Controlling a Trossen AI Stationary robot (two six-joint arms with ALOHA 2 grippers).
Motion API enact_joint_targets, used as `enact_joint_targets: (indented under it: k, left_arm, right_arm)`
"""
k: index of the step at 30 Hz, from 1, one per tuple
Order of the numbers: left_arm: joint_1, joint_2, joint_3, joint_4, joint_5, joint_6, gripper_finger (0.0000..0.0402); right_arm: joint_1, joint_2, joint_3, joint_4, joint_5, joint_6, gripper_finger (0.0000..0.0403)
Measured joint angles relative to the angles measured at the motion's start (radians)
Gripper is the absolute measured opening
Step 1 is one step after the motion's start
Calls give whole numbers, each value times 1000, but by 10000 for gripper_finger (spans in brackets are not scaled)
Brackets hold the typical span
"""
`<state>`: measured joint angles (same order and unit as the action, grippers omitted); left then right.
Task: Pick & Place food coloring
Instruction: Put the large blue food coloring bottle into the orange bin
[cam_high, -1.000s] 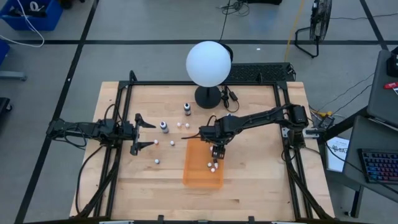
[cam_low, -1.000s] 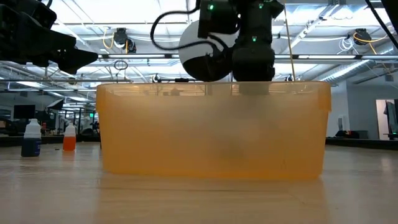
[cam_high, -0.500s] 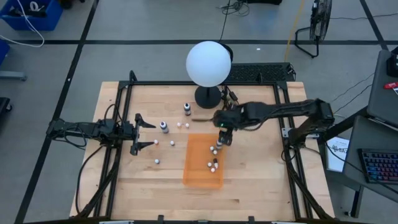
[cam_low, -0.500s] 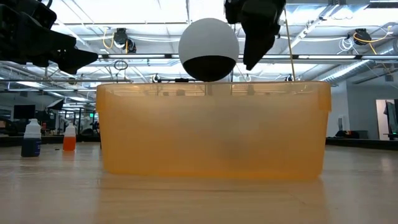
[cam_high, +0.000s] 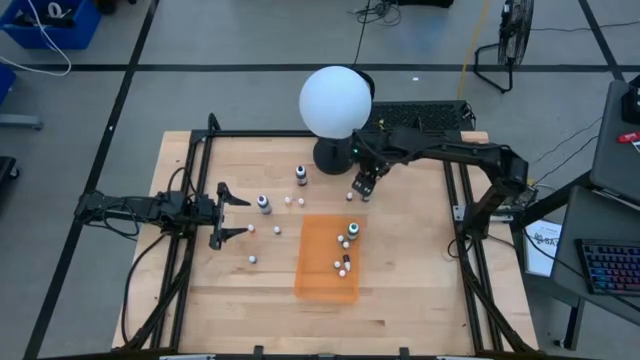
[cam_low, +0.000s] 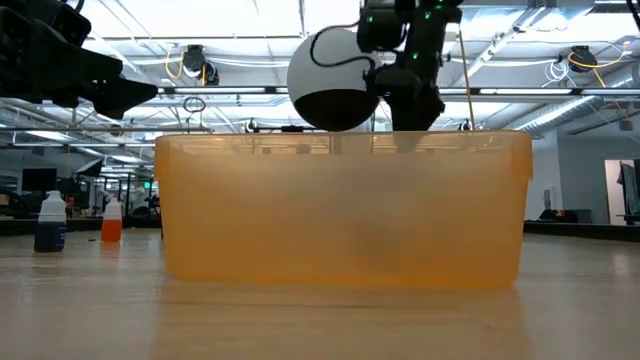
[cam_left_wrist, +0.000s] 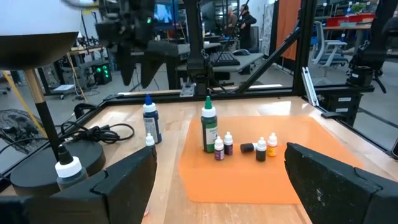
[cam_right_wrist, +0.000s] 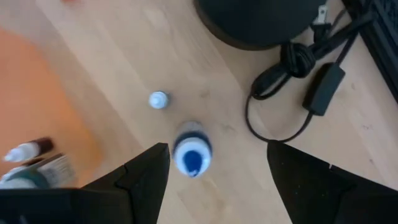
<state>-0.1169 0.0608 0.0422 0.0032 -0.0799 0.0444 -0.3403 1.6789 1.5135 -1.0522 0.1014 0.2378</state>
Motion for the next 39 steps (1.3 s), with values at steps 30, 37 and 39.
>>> enact_joint_targets:
  k: [30,37,39]
  left_arm:
    - [0,0,0,0,0,0,351]
    - [0,0,0,0,0,0,351]
    - [0,0,0,0,0,0,351]
  right_arm:
    - [-6,116,-155,67,-52,-22,256]
    - [-6,116,-205,149,-52,-41,256]
    - [-6,116,-205,163,-53,-41,256]
